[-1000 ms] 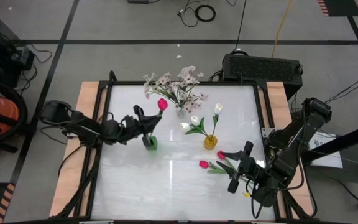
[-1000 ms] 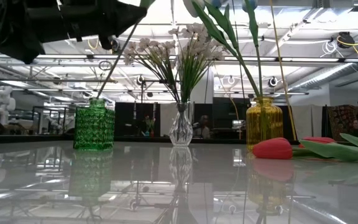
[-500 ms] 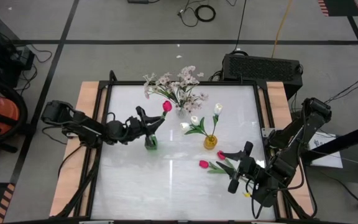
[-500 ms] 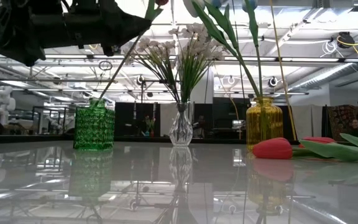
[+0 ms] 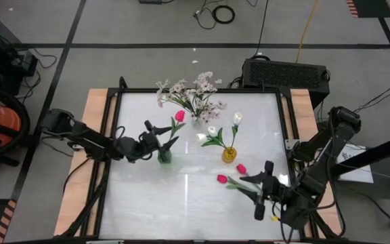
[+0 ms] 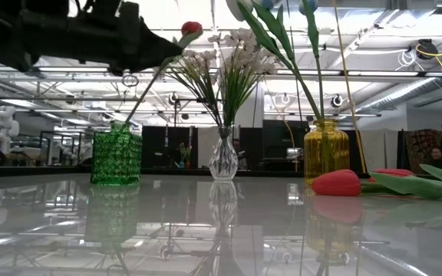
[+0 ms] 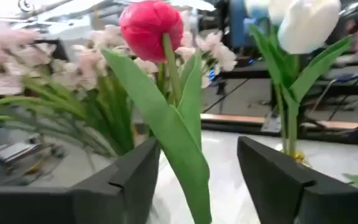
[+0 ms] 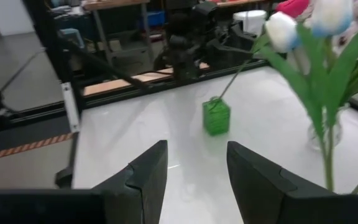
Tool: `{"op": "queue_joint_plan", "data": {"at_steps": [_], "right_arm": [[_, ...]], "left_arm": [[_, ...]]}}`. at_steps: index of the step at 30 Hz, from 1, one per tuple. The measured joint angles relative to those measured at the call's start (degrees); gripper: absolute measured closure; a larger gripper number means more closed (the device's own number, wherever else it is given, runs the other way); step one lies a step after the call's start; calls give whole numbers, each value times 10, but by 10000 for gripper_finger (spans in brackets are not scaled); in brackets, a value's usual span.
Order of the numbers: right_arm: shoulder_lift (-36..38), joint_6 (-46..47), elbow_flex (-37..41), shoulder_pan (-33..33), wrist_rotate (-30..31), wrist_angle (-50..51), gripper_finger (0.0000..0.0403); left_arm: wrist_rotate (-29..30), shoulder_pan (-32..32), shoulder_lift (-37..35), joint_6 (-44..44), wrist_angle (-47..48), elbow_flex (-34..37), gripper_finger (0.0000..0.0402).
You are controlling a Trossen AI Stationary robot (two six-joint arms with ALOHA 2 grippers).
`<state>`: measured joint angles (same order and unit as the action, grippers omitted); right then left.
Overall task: Sort flowers into vase by color
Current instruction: Put the bottom left red flower into the green vase, then put the left red flower into the green vase
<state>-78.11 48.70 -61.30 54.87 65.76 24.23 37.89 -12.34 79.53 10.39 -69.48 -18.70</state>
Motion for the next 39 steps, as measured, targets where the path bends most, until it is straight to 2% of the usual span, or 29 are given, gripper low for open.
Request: {"op": "queue_joint_plan", "data": {"at_steps": [6, 12, 18, 26, 31, 34, 39], "right_arm": [[0, 42, 0, 47, 0, 9, 245], [0, 83, 0, 81, -4, 12, 245], [-6, 183, 0, 94, -65, 60, 245], [-42, 406, 0, 82, -206, 227, 245], [-78, 522, 0, 60, -375, 351, 245], [-102, 526, 0, 49, -416, 386, 245], [-144, 457, 0, 23, -421, 371, 245]], "left_arm": [[32, -57, -89, -15, 140, 3, 148], [75, -103, -191, -79, 306, 3, 143], [121, -150, -289, -136, 440, 3, 143], [123, -217, -386, -201, 588, 3, 143], [120, -269, -414, -240, 628, 3, 143], [118, -304, -414, -251, 634, 3, 143], [118, -360, -414, -266, 633, 3, 143]]}}
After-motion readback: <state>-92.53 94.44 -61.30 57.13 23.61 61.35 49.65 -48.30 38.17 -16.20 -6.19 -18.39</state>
